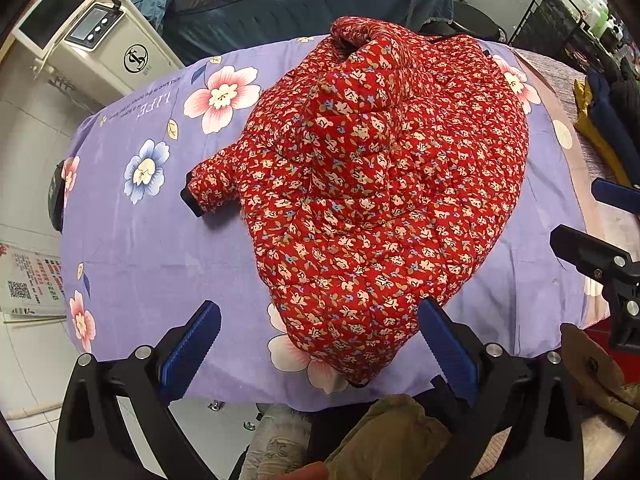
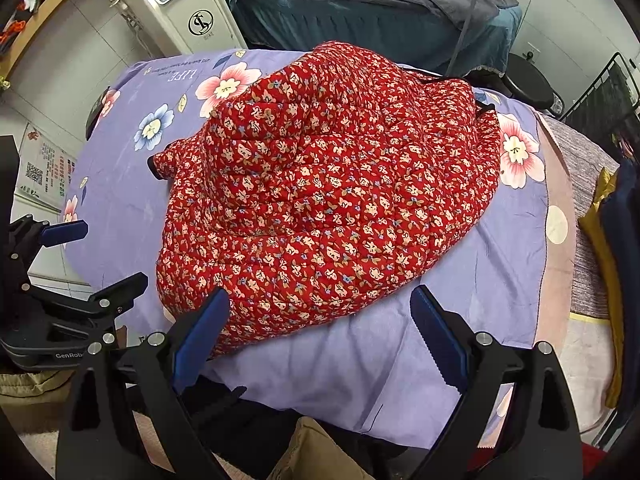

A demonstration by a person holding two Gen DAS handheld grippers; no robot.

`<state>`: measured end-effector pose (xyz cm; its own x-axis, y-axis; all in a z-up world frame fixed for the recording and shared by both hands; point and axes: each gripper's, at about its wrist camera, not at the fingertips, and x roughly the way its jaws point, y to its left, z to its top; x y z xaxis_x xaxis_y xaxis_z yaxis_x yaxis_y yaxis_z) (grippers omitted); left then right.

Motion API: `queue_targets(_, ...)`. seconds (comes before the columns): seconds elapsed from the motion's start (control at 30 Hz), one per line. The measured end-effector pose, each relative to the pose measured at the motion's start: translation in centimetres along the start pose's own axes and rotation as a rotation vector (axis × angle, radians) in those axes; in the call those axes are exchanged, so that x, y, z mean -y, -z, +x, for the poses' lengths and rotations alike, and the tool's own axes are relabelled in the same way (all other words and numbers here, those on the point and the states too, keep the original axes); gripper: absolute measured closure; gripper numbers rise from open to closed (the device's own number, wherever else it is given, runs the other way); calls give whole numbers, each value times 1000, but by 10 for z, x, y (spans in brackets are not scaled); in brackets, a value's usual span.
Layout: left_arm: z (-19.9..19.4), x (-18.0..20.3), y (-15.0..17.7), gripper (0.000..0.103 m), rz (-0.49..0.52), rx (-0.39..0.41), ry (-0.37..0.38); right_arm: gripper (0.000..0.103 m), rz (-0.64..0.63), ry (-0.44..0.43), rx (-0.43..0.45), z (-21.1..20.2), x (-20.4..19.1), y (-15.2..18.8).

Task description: Fold large clothes

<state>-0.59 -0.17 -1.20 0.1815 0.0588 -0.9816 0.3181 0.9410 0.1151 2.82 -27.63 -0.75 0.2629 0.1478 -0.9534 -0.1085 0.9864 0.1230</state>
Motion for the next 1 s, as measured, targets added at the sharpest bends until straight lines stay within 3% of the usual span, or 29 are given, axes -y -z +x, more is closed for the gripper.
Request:
queue_targets(0.67, 10, -4, 4, 6, -38, -53, -1, 12, -44, -34, -25, 10, -1, -9)
queue_targets(0.8, 24, -9, 9, 6, -73, -119, 20, 12, -60, -48, -29, 14, -2, -12)
queue_targets(1.0, 52, -39, 32, 6, -227, -236, 38, 12, -145, -70, -1, 16, -13, -25)
